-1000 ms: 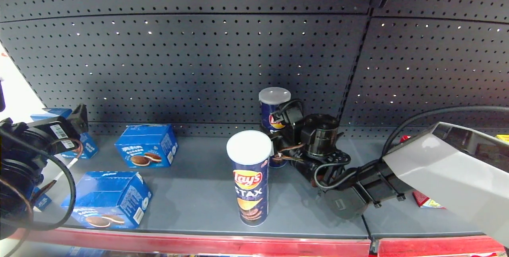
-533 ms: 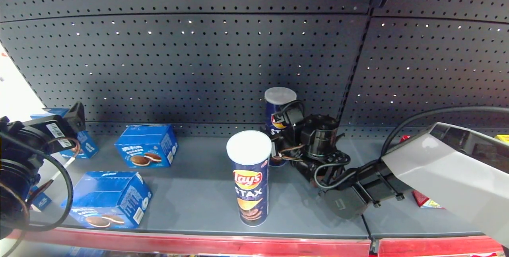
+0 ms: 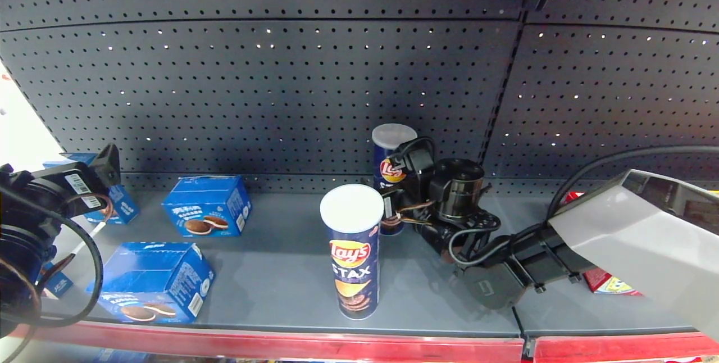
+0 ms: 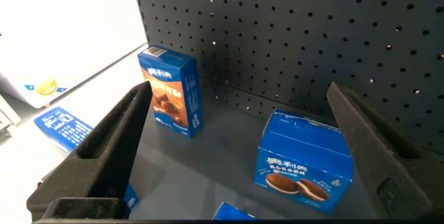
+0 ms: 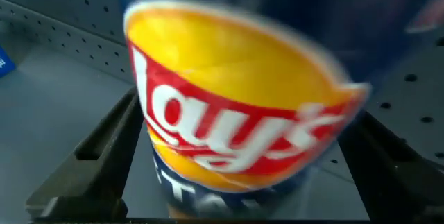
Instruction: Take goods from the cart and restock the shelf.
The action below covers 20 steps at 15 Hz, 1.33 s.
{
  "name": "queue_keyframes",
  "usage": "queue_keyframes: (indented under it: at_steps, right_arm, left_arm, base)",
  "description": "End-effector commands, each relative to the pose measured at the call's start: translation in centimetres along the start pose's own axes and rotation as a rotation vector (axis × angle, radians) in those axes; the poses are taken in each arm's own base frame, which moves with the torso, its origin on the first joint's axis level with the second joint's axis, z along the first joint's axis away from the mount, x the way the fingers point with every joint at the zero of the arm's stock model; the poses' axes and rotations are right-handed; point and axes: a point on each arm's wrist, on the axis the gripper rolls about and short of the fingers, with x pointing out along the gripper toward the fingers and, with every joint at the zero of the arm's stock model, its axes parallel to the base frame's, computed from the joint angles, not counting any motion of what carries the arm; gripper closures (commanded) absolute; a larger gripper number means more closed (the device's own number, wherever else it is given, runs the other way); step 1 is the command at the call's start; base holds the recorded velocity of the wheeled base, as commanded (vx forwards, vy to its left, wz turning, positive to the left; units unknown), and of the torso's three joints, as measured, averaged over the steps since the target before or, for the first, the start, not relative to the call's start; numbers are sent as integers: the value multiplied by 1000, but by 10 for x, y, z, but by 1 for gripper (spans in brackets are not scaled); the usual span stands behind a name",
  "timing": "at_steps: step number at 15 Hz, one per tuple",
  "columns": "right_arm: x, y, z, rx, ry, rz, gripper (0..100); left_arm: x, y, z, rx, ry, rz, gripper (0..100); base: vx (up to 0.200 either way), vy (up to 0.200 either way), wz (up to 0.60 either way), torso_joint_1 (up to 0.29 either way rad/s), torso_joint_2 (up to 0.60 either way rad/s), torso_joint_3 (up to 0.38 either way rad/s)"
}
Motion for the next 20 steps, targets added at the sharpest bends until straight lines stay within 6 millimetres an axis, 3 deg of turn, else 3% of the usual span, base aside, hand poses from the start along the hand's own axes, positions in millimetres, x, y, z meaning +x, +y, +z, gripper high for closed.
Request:
queue_keyframes:
  at_steps: [1,8,14,18,20]
  right_arm:
    - [-11,-4,9,0,0,3,0]
    - [-54,-14,18,-11,46,23,0]
    - [-106,-33,37,-8,53,30,0]
    - [-166,-58,51,-6,54,4,0]
    - [-190,-77,62,-9,73,-122,0]
  left_arm:
    - [0,0,0,1,0,-1,0]
    - [0,0,0,0,1,-1,0]
    - [-3,2,-5,10,16,-1,0]
    - [-7,5,-6,9,17,-2,0]
    - [-7,5,-6,8,16,-2,0]
  base:
    - [0,0,0,0,0,0]
    - [0,0,0,0,0,0]
    - [0,0,0,0,0,0]
    - [0,0,0,0,0,0]
    - [0,0,0,0,0,0]
